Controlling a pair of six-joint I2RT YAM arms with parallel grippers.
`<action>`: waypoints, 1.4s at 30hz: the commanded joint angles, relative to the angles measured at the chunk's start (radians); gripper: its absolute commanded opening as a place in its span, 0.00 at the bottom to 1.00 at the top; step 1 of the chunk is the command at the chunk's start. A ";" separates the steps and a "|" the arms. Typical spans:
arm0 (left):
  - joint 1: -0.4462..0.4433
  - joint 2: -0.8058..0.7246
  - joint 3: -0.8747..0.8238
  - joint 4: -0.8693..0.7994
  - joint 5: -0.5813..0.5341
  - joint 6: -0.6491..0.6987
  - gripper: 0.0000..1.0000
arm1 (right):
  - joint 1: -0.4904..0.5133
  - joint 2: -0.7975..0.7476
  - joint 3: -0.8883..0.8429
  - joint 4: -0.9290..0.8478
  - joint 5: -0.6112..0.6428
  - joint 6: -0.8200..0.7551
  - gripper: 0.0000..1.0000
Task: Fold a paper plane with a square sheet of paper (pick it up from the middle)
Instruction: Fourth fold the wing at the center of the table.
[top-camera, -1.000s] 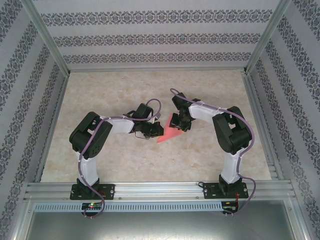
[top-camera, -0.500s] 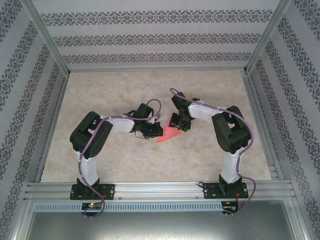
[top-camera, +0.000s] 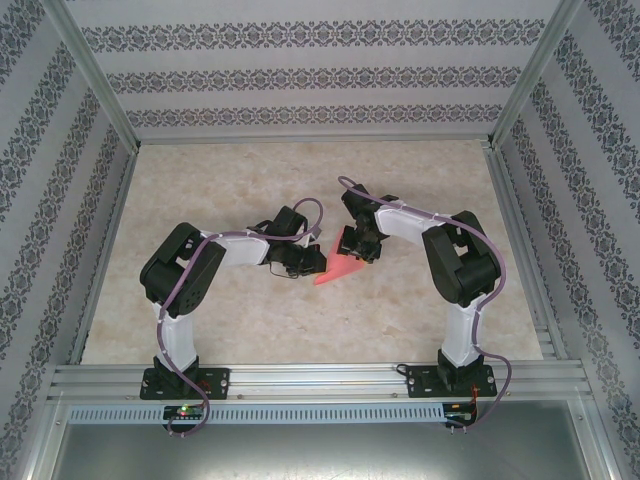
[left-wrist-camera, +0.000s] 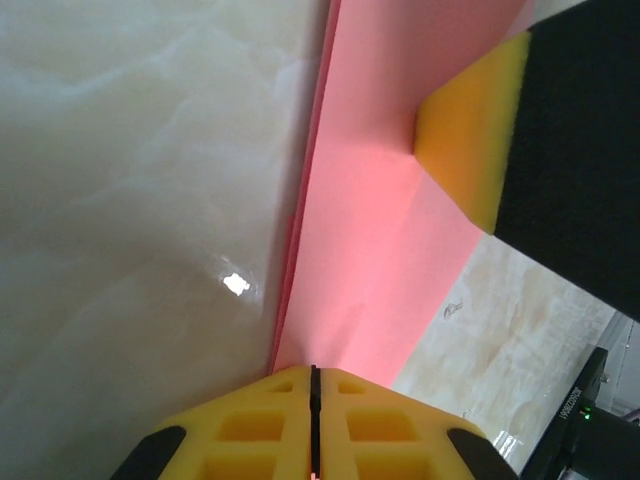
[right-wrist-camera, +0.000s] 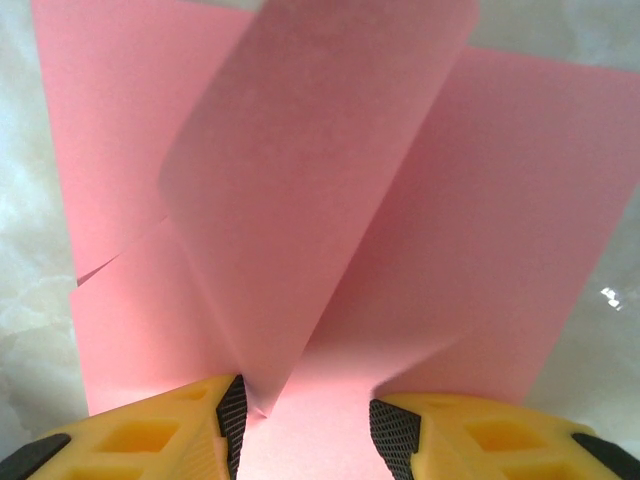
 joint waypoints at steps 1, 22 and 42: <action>-0.008 -0.020 0.028 0.030 0.038 0.021 0.13 | -0.004 0.220 -0.120 -0.069 0.158 -0.003 0.47; -0.025 0.075 0.095 -0.062 0.030 0.043 0.11 | -0.003 0.213 -0.131 -0.057 0.155 0.001 0.50; -0.028 0.114 0.102 -0.248 -0.081 0.102 0.02 | -0.035 -0.016 -0.136 -0.023 0.046 -0.033 0.49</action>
